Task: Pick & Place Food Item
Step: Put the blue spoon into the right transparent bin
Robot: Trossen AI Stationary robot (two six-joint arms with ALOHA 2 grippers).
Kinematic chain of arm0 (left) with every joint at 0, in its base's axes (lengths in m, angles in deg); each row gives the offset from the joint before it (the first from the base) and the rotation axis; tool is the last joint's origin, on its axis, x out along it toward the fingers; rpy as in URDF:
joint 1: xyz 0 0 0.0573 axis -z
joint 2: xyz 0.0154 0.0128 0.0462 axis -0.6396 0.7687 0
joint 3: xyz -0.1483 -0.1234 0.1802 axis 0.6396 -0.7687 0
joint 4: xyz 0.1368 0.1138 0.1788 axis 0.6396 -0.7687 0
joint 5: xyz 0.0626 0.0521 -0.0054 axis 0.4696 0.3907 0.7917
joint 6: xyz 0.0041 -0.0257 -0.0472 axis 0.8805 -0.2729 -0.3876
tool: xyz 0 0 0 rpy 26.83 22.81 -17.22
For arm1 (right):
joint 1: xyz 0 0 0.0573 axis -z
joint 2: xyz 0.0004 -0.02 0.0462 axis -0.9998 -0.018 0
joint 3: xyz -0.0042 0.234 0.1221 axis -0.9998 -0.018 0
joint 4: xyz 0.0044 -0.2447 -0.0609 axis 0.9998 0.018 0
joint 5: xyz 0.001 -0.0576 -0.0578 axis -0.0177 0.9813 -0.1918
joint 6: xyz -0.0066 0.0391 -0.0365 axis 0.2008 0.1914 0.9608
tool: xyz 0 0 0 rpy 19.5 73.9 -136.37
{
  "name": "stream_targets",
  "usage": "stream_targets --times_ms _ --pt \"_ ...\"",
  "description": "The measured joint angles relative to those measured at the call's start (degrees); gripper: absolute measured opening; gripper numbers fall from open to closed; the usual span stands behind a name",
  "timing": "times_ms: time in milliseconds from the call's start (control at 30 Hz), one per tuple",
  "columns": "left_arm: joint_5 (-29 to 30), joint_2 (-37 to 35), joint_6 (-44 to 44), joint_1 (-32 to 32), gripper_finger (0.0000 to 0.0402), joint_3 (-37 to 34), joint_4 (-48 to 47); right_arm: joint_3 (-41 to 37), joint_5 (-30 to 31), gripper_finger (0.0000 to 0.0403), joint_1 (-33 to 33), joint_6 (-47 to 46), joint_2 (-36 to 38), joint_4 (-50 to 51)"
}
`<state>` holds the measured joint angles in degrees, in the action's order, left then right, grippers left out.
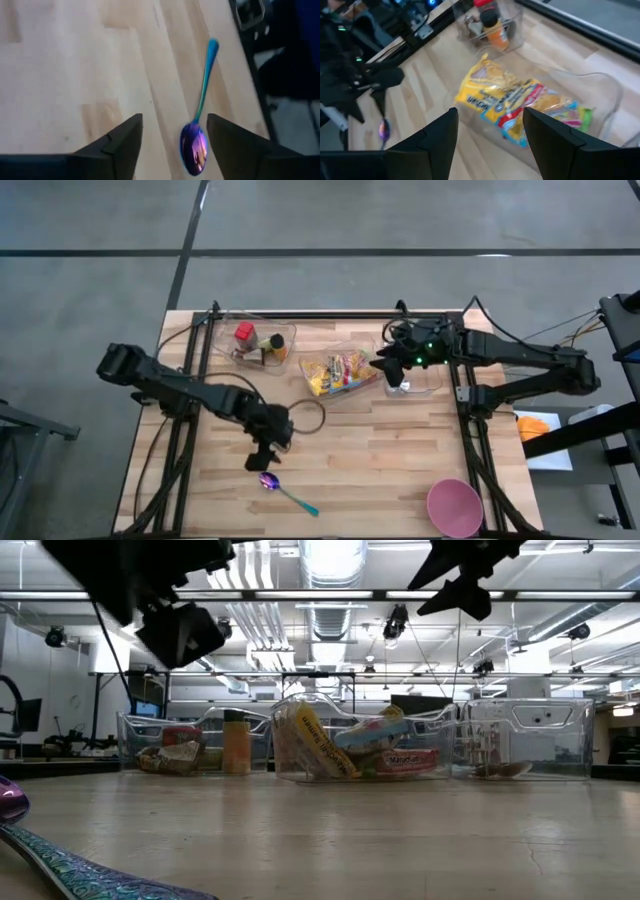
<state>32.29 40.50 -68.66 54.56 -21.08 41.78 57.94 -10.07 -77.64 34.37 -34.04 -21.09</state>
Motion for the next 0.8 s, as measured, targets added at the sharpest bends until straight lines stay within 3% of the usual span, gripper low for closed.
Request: stream_targets --times_ms 133,400,567,800 --pt "2.33 2.50 4.80 4.25 0.0253 -0.02 0.05 0.00 1.77 0.0221 -3.08 -0.79 0.01 -0.09" --pt "8.17 5.31 9.74 11.49 0.0258 -0.02 2.63 -0.01 6.06 0.0221 -6.23 -2.83 1.59 -0.24" --pt "14.23 8.41 8.63 15.67 0.0258 0.02 5.81 0.00 6.18 0.0221 -6.23 -4.19 2.40 -0.24" --pt "15.38 15.61 2.57 19.27 0.0258 0.89 7.87 0.00 6.27 0.0221 -6.53 -4.74 2.39 -0.27"
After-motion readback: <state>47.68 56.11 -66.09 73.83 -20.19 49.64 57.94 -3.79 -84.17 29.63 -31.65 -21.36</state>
